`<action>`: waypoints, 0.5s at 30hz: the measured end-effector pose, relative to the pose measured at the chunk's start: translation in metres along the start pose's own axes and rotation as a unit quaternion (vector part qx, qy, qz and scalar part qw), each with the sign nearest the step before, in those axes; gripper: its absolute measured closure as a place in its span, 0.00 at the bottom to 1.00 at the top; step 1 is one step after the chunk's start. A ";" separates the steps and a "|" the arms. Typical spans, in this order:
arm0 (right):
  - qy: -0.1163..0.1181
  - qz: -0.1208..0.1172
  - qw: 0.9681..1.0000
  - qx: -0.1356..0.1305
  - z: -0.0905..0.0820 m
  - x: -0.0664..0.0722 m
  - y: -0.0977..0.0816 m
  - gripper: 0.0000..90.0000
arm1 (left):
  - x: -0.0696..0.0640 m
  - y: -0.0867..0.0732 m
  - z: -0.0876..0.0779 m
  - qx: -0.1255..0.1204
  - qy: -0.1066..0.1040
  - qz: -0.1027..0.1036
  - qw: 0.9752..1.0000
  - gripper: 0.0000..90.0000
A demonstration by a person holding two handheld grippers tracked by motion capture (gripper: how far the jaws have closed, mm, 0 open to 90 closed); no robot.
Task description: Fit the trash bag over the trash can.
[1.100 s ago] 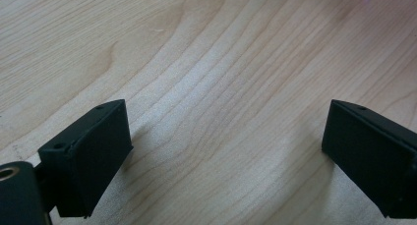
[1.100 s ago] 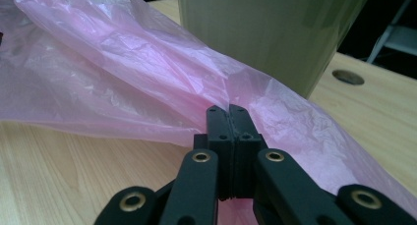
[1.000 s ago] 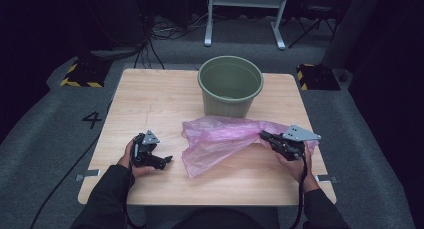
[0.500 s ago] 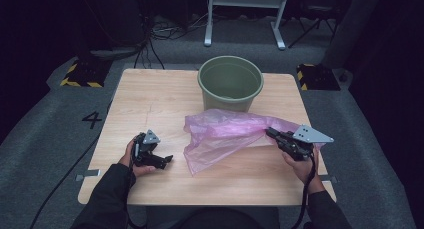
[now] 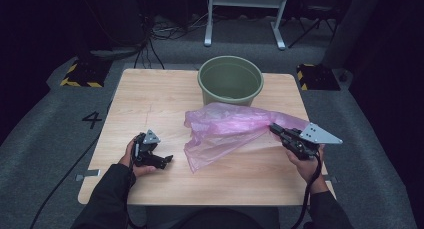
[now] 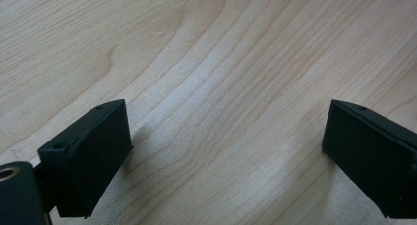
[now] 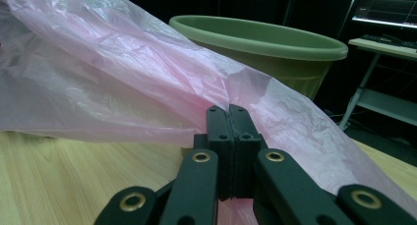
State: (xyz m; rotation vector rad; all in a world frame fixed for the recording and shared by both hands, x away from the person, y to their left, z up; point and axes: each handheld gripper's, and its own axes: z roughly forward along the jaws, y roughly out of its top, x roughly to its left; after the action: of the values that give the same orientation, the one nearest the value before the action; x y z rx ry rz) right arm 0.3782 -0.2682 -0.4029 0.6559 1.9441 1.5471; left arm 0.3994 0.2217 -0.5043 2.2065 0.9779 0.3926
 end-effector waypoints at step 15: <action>-0.008 -0.016 0.999 -0.036 -0.006 0.005 0.019 1.00 | -0.001 0.001 0.000 -0.001 0.002 -0.003 1.000 0.05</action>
State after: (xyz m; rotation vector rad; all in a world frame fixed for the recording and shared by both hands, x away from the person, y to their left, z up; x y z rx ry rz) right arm 0.3708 -0.2646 -0.3843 0.6011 1.8698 1.5798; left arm 0.3994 0.2203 -0.5040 2.2009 0.9868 0.3951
